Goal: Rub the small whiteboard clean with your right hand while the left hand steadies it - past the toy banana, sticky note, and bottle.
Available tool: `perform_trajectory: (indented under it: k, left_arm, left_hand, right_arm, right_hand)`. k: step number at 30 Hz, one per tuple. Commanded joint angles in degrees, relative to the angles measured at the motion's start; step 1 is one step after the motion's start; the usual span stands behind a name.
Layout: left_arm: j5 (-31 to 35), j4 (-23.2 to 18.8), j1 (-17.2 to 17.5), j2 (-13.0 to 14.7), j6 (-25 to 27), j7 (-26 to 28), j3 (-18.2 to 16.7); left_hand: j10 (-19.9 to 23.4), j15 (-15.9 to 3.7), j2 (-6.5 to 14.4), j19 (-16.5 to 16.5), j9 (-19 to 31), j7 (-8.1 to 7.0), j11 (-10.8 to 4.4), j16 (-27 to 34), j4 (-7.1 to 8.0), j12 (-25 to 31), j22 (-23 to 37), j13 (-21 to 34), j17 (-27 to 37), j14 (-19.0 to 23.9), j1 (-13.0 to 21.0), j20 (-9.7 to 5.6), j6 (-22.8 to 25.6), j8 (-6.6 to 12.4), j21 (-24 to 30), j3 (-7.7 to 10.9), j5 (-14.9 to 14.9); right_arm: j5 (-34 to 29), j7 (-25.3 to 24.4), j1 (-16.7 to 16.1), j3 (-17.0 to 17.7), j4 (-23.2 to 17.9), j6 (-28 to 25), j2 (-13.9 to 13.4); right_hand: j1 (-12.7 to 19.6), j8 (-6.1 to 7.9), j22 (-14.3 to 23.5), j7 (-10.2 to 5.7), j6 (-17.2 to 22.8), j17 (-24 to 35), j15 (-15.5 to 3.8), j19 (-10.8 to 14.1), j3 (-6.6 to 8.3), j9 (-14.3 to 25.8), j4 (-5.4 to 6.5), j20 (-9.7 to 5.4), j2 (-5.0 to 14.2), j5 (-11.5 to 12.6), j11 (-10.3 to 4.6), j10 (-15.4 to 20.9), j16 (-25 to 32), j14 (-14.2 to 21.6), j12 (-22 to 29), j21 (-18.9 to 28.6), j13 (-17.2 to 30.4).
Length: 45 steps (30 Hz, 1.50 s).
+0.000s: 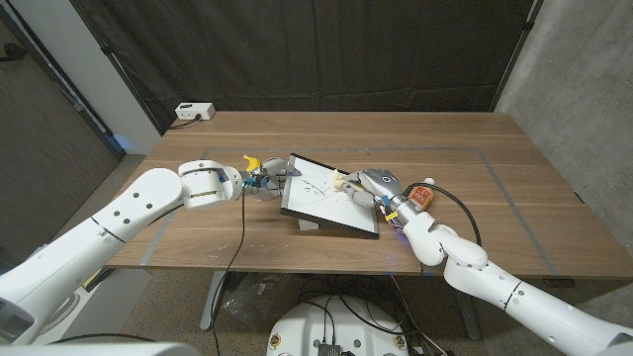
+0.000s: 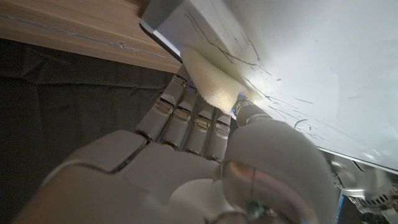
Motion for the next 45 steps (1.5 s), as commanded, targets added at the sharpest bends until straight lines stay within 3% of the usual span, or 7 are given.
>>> perform_trajectory:
  k: [1, 6, 13, 26, 32, 40, 45]
  left_arm:
    - [0.13, 0.03, 0.24, -0.12, -0.05, -0.48, -0.18]
    - [0.44, 0.01, 0.22, -0.21, -0.18, -0.57, -0.2]
    - [0.56, 0.32, -0.17, -0.49, 0.1, -0.58, 0.1]
    - [0.8, 0.49, -0.83, -1.11, 0.53, -0.43, 0.66]
    - [0.79, 0.04, -0.53, -1.0, 0.43, -0.1, 0.51]
    - [0.55, -0.32, 0.35, -0.63, 0.04, -0.46, 0.02]
    - [0.46, -0.49, 0.78, -0.34, -0.19, -0.57, -0.33]
  left_hand:
    - [0.18, -0.12, 0.0, 0.07, -0.05, 0.73, -0.41, -0.19, 0.08, 0.07, 0.11, 0.23, 0.12, -0.31, -0.41, 0.13, 0.46, -0.03, 0.22, 0.38, 0.5]
    - [0.2, -0.15, 0.0, 0.02, -0.05, 0.65, -0.41, -0.25, 0.07, 0.07, 0.11, 0.23, 0.12, -0.53, -0.49, 0.12, 0.45, -0.04, 0.2, 0.45, 0.5]
    - [0.09, -0.14, 0.0, -0.03, -0.05, 0.65, -0.45, -0.23, 0.06, 0.03, 0.11, 0.23, 0.13, -0.61, -0.6, 0.19, 0.48, -0.04, 0.17, 0.53, 0.5]
    - [0.14, -0.13, 0.01, -0.04, -0.06, 0.64, -0.53, -0.16, 0.06, 0.05, 0.11, 0.23, 0.13, -0.58, -0.79, 0.2, 0.49, -0.06, 0.15, 0.67, 0.5]
    - [0.06, -0.29, 0.01, -0.05, -0.07, 0.62, -0.44, -0.17, 0.05, 0.02, 0.11, 0.23, 0.13, -0.67, -0.89, 0.27, 0.48, -0.08, 0.14, 0.75, 0.5]
    - [0.07, -0.14, -0.01, -0.06, -0.07, 0.59, -0.49, -0.14, 0.03, 0.02, 0.11, 0.24, 0.13, -0.66, -1.02, 0.32, 0.58, -0.05, 0.13, 0.84, 0.49]
    - [0.09, -0.08, 0.0, -0.1, -0.08, 0.57, -0.5, -0.15, 0.04, 0.03, 0.11, 0.24, 0.13, -0.72, -1.1, 0.29, 0.64, -0.04, 0.11, 0.89, 0.49]
  right_arm:
    - [3.62, 4.81, -0.05, -1.57, -3.65, -5.41, -1.33]
    - [11.44, 2.24, 1.43, -0.59, -1.05, 9.55, -4.11]
    - [11.35, -7.69, 1.76, 0.41, 3.23, 24.75, -4.3]
    - [7.2, -19.42, 0.82, 2.92, 7.65, 36.24, -2.02]
    - [6.37, -18.99, 0.66, 3.64, 8.12, 36.55, -1.65]
    - [2.55, -7.3, -0.7, 3.63, 1.38, 20.74, -2.29]
    - [1.38, -3.26, -0.34, 2.35, 0.17, 15.64, -2.47]
  right_hand:
    - [-0.51, 0.68, 0.13, -0.16, 1.23, 0.12, -4.18, 0.61, 0.06, 0.46, 0.24, -6.41, -0.16, 0.51, 0.16, 0.71, 0.33, 0.72, 0.6, 0.42, 0.16]
    - [-0.55, 0.65, 0.11, -0.16, 1.22, 0.11, -4.43, 0.22, 0.14, 0.47, 0.24, -6.41, -0.04, 0.55, 0.11, 0.65, 0.21, 0.54, 0.55, 0.34, 0.16]
    - [-0.46, 0.73, 0.07, -0.36, 1.46, 0.08, -4.86, -0.43, 0.3, 0.47, 0.09, -6.54, 0.01, 0.56, 0.06, 0.51, -0.1, -0.15, 0.46, 0.2, 0.16]
    - [-0.66, 0.82, 0.0, -0.9, 1.83, 0.12, -5.0, -0.81, 0.29, 0.47, 0.09, -6.69, -0.05, 0.48, -0.34, 0.61, -0.17, -0.56, 0.47, 0.18, 0.18]
    - [-0.88, 0.81, -0.03, -0.95, 1.83, 0.18, -5.0, -0.99, 0.2, 0.47, 0.2, -6.76, -0.06, 0.44, -0.58, 0.5, -0.2, -0.85, 0.41, 0.16, 0.18]
    - [-1.16, 0.75, -0.08, -1.26, 1.74, 0.26, -4.82, -1.37, 0.14, 0.47, 0.35, -6.56, 0.02, 0.44, -0.95, 0.36, -0.17, -1.14, 0.34, 0.1, 0.19]
    - [-1.34, 0.63, -0.08, -1.58, 1.45, 0.27, -4.81, -1.44, 0.11, 0.48, 0.44, -6.5, 0.05, 0.44, -1.23, 0.25, -0.12, -1.14, 0.3, 0.14, 0.2]
